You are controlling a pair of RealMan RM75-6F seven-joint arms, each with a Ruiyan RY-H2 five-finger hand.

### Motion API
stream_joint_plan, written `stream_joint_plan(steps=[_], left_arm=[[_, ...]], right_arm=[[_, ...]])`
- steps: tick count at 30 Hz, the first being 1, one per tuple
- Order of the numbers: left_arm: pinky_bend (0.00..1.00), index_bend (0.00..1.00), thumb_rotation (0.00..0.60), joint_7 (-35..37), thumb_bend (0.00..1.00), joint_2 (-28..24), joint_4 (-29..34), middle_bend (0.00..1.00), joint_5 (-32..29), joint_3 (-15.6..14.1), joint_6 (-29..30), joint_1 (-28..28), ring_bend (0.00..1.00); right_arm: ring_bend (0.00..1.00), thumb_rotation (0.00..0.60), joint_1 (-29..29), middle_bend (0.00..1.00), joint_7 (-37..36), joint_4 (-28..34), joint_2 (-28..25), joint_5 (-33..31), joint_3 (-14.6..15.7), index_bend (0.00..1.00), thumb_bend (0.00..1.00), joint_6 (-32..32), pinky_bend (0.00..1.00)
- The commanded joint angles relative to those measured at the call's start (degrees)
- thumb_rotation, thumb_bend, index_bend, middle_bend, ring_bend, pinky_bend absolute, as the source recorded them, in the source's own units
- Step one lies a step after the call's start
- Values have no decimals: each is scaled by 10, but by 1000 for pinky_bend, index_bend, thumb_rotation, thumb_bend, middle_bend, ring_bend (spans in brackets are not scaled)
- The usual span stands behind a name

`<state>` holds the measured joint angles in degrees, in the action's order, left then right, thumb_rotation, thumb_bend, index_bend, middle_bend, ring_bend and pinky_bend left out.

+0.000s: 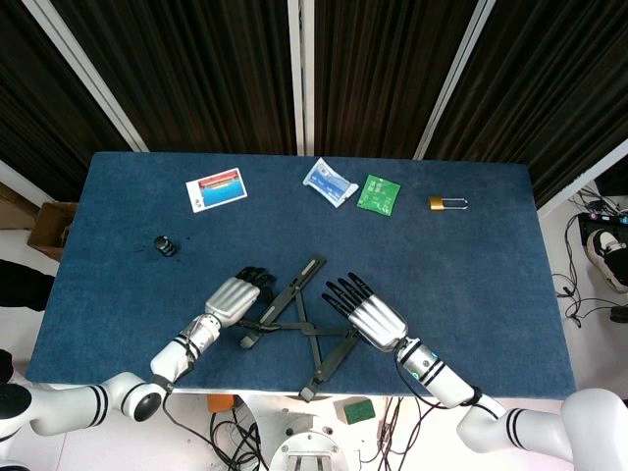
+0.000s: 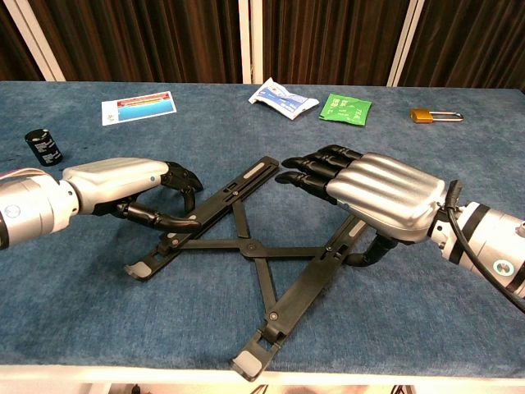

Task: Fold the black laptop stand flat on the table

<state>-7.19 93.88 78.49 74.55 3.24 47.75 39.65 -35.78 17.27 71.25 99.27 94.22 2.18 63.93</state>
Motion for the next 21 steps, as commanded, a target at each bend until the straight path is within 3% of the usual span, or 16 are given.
stream_joint_plan(steps=[1,21], left_arm=[[75,404,125,14,0,0,8,123,-3,-1,-6,0,40],[74,417,126,82,0,10,29,118,24,1,-26,20,40]], right_arm=[[0,600,0,0,-6,-6,5,4,-2,0,83,4,0],[0,600,-20,0,-39,-96,85,12,-34,0,90,18,0]])
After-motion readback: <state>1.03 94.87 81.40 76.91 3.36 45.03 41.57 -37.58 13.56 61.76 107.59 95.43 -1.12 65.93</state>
